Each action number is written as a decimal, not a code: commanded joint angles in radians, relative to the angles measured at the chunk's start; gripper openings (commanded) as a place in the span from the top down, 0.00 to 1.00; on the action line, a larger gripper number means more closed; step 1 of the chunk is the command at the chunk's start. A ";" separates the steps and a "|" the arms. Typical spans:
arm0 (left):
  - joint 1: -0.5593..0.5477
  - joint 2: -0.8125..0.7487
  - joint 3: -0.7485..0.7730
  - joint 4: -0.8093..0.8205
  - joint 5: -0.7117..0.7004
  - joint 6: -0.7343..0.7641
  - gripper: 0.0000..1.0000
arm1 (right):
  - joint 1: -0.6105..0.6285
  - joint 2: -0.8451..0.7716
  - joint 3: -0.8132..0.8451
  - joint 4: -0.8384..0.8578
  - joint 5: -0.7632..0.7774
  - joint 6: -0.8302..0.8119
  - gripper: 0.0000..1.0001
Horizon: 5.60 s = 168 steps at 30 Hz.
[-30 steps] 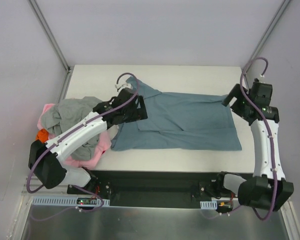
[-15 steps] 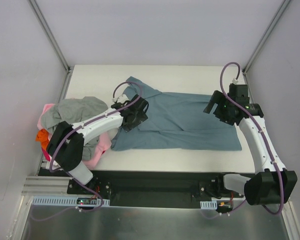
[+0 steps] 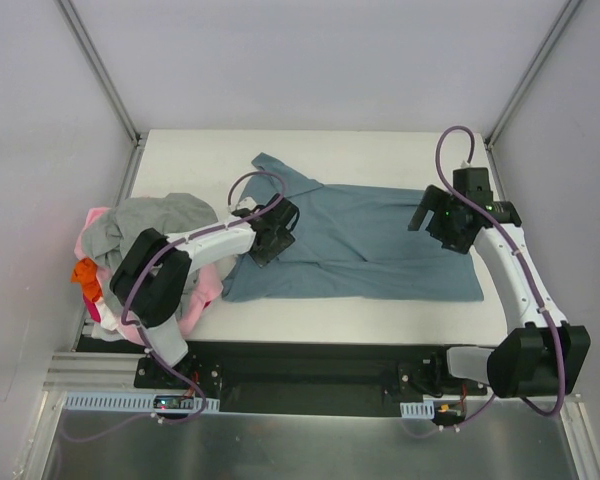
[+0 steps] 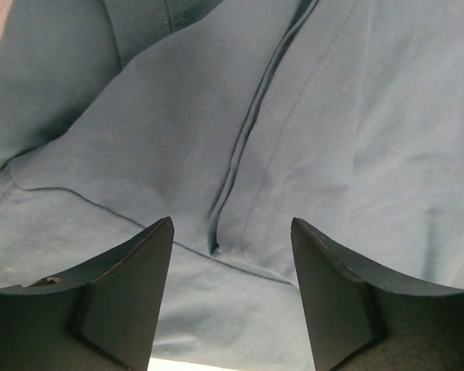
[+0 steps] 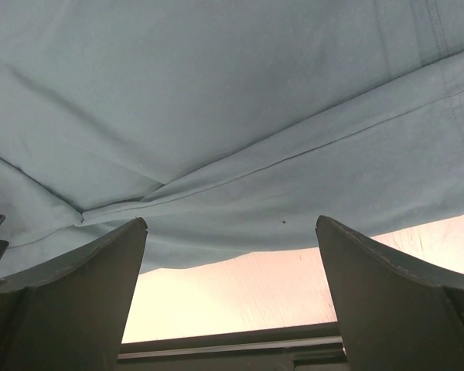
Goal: Fold and stack the t-shirts
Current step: Fold the flattened tshirt in 1/3 of the way
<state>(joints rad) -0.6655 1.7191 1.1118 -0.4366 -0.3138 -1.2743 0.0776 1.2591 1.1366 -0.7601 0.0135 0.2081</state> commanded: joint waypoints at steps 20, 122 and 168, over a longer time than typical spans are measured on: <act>0.014 0.186 0.308 0.009 0.024 0.115 1.00 | 0.001 0.034 0.069 -0.033 0.039 -0.019 0.04; 0.198 -0.280 -0.276 -0.005 0.236 0.780 0.65 | 0.531 0.833 0.614 0.058 0.056 -0.101 0.69; 0.224 -0.237 -0.250 -0.004 0.219 0.773 0.74 | 0.531 0.602 0.457 0.024 0.011 -0.090 0.59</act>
<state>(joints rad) -0.4500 1.4635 0.8669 -0.4381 -0.1070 -0.4870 0.6121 1.8881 1.5951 -0.7200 0.0357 0.1181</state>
